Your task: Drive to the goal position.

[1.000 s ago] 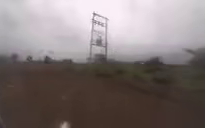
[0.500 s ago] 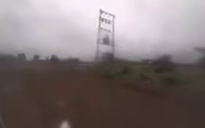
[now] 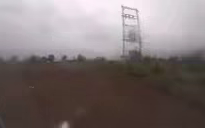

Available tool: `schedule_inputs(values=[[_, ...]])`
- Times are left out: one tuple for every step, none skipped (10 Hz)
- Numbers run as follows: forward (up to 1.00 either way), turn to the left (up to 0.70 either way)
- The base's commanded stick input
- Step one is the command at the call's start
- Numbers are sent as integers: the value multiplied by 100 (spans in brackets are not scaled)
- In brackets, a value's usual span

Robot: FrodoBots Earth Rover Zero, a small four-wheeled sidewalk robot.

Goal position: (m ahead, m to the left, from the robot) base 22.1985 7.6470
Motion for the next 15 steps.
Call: schedule_inputs(values=[[70, 0], [70, 0], [70, 0], [70, 0], [70, 0], [70, 0], [70, 0], [70, 0], [70, 0], [70, 0], [70, 0], [70, 0], [70, 0], [70, 0], [70, 0]])
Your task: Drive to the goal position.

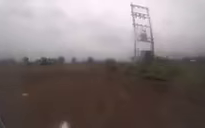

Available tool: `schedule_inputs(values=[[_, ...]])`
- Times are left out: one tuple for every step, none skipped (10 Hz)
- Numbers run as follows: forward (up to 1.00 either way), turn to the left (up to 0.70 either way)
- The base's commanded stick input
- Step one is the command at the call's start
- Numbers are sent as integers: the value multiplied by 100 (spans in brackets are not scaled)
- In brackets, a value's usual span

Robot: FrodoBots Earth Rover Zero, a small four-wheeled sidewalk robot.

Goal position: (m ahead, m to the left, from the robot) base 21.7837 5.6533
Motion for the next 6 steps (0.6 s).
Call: schedule_inputs(values=[[70, 0], [70, 0], [70, 0], [70, 13], [70, 27], [70, 35]])
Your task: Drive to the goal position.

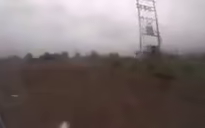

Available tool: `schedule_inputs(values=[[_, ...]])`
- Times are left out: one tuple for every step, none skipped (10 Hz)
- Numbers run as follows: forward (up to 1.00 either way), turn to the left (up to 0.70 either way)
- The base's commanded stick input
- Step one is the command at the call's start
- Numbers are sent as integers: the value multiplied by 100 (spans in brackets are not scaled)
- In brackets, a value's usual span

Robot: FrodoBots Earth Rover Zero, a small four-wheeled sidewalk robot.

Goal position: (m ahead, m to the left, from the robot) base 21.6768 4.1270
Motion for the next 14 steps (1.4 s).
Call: schedule_inputs(values=[[70, 28], [70, 9], [70, 0], [70, 0], [70, 0], [70, 0], [70, 0], [70, 0], [70, 0], [70, 0], [70, 0], [70, 0], [70, 0], [70, 0]])
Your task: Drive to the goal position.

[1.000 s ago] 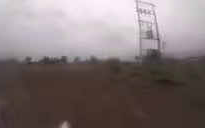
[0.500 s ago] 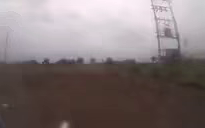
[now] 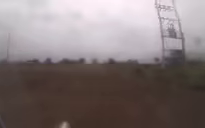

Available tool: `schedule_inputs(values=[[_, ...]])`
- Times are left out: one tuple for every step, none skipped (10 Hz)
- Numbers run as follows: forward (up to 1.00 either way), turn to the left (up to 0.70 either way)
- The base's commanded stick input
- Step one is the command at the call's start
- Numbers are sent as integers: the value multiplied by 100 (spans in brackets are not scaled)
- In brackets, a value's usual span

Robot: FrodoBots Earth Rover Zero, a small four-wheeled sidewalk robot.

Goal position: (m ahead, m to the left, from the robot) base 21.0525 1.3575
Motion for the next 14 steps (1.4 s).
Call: schedule_inputs(values=[[70, 0], [70, 0], [70, 0], [70, 0], [70, 0], [70, 0], [70, 0], [70, 0], [70, 0], [70, 0], [70, 0], [70, 0], [70, 0], [70, 0]])
